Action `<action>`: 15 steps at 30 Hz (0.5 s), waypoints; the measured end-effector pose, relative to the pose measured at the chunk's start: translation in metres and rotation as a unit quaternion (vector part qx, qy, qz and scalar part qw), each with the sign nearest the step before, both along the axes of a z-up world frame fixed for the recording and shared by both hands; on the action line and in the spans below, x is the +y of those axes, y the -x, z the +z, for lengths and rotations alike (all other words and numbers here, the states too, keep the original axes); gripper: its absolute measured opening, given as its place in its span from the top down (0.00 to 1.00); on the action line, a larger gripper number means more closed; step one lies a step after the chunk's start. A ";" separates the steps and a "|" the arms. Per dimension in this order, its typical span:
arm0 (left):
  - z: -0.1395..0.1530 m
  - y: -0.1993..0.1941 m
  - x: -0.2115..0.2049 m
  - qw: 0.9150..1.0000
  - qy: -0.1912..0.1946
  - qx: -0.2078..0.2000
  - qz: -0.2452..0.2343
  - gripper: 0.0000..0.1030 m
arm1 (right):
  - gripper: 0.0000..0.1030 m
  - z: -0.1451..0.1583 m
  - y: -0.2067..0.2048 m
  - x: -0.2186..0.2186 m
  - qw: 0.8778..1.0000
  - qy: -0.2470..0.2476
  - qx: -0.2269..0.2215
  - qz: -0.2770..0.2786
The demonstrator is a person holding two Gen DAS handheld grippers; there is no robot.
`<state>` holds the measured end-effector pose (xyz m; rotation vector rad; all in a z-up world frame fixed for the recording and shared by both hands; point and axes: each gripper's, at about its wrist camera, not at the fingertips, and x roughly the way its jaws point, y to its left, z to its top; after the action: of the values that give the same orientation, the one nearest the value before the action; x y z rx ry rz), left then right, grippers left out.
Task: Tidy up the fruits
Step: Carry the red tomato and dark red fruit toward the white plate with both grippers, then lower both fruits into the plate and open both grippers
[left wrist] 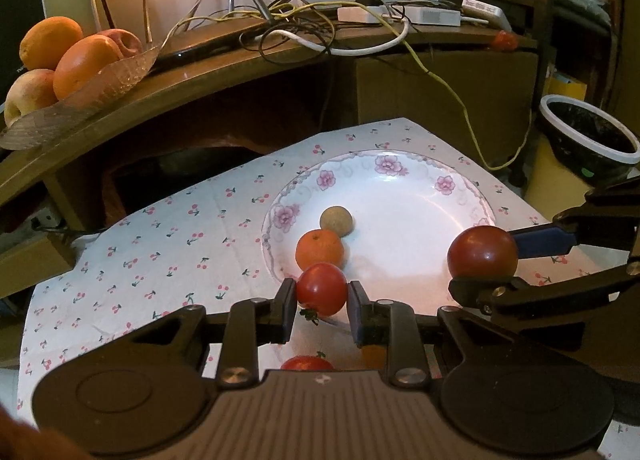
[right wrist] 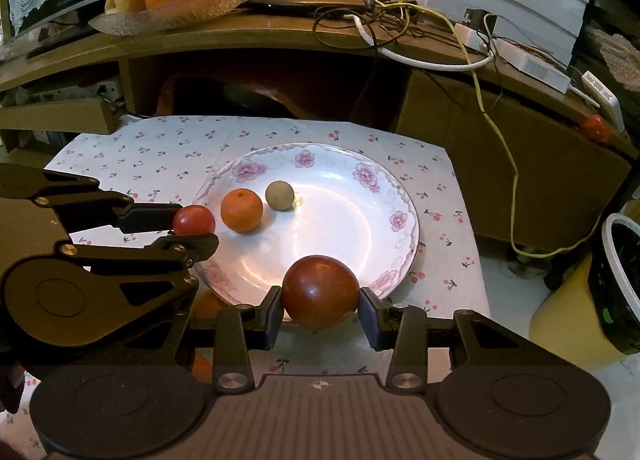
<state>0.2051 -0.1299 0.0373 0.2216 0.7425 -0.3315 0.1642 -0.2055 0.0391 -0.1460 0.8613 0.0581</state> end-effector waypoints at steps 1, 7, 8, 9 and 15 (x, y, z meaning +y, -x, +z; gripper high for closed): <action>0.000 0.000 0.000 1.000 0.000 0.000 0.000 0.69 | 0.60 -0.001 -0.001 0.000 1.000 0.000 0.000 0.000; -0.003 -0.006 0.000 1.000 0.001 0.004 0.002 0.69 | 0.60 -0.003 -0.006 -0.001 1.000 0.002 0.001 0.000; -0.004 -0.007 0.000 1.000 0.002 0.005 0.003 0.69 | 0.60 -0.003 -0.007 -0.001 1.000 0.002 0.001 0.000; -0.005 -0.008 0.000 1.000 0.002 0.006 0.003 0.69 | 0.60 -0.004 -0.008 -0.001 1.000 0.002 0.001 0.000; -0.009 -0.014 0.000 1.000 0.004 0.009 0.003 0.69 | 0.60 -0.009 -0.014 -0.001 1.000 0.006 0.002 0.000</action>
<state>0.2194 -0.1297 0.0284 0.2092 0.7601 -0.3300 0.1779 -0.2061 0.0297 -0.1566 0.8658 0.0537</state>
